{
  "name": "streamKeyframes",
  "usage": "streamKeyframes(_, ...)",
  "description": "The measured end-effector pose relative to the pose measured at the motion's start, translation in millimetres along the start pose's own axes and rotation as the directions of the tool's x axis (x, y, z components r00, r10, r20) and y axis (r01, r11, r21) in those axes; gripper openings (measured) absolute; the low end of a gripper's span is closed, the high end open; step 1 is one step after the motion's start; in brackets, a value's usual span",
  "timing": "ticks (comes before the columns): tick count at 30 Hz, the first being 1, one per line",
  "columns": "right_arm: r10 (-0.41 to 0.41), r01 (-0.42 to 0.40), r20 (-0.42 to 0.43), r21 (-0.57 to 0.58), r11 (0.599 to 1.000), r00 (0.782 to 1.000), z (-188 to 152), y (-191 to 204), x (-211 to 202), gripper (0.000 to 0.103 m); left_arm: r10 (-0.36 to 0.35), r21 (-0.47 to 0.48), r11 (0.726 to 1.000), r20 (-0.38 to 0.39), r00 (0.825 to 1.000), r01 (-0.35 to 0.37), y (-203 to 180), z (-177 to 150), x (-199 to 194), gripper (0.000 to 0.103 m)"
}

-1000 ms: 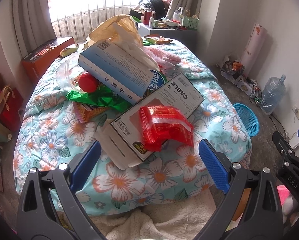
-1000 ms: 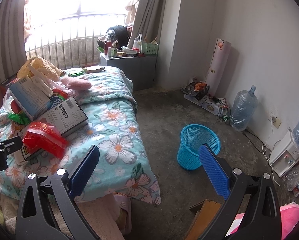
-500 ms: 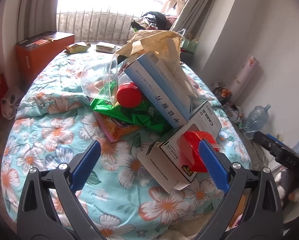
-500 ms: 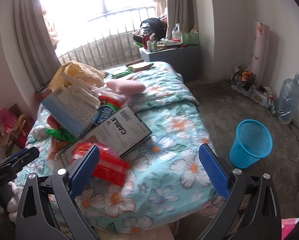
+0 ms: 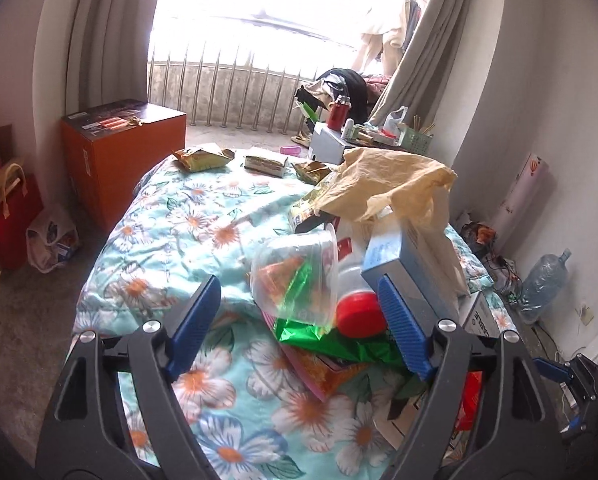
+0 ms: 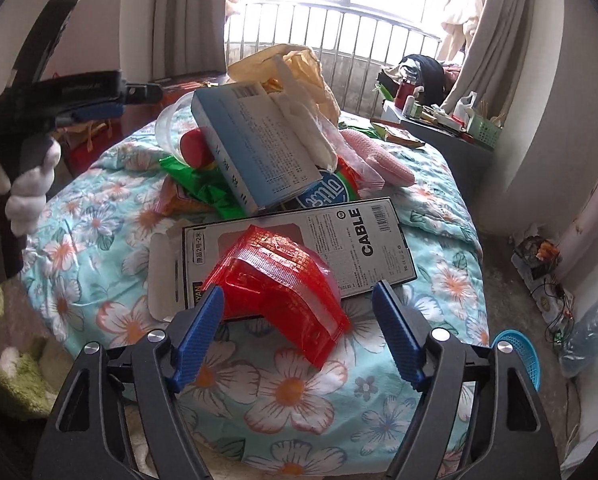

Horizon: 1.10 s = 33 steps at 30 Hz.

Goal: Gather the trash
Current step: 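Grasp the clear plastic cup with the left tool while the right tool grasps the red plastic bag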

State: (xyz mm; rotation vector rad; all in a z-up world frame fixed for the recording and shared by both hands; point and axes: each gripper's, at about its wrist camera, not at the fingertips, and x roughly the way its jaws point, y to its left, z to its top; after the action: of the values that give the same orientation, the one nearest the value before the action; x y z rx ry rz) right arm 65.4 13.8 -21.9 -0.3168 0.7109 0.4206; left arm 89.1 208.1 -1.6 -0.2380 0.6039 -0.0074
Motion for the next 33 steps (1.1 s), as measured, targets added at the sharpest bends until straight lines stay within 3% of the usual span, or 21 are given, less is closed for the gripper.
streamKeyframes(2, -0.01, 0.009, -0.005, -0.028, 1.0, 1.0, -1.0, 1.0, 3.8, 0.069, -0.001, 0.026, 1.0, -0.025, 1.0, 0.002, -1.7, 8.3, 10.8, 0.064)
streamKeyframes(7, -0.025, 0.024, -0.01, -0.082, 0.996, 1.0, -5.4, 3.6, 9.2, 0.068, -0.001, 0.068, 0.998, -0.093, 0.996, 0.008, -3.8, 12.2, 31.6, 0.055)
streamKeyframes(13, -0.034, 0.032, -0.018, -0.109, 0.994, 0.999, -8.8, 1.7, 14.9, 0.062, 0.074, 0.131, 0.99, -0.125, 0.989, -0.057, -4.1, 7.9, 42.5, 0.042)
streamKeyframes(21, -0.054, 0.047, -0.029, -0.189, 0.981, 0.998, -10.8, 8.1, 27.1, 0.053, 0.11, 0.065, 0.993, -0.171, 0.979, -0.1, 25.1, 8.0, 46.4, 0.012)
streamKeyframes(26, -0.066, 0.057, -0.032, -0.227, 0.972, 0.997, -12.5, 12.0, 32.6, 0.047, 0.115, 0.038, 0.993, -0.191, 0.975, -0.11, 38.4, 4.4, 45.9, 0.004)
streamKeyframes(33, -0.079, 0.074, -0.014, -0.243, 0.967, 0.997, -11.8, 15.5, 33.0, 0.031, 0.125, -0.003, 0.992, -0.197, 0.972, -0.128, 50.5, 1.3, 32.9, 0.004)
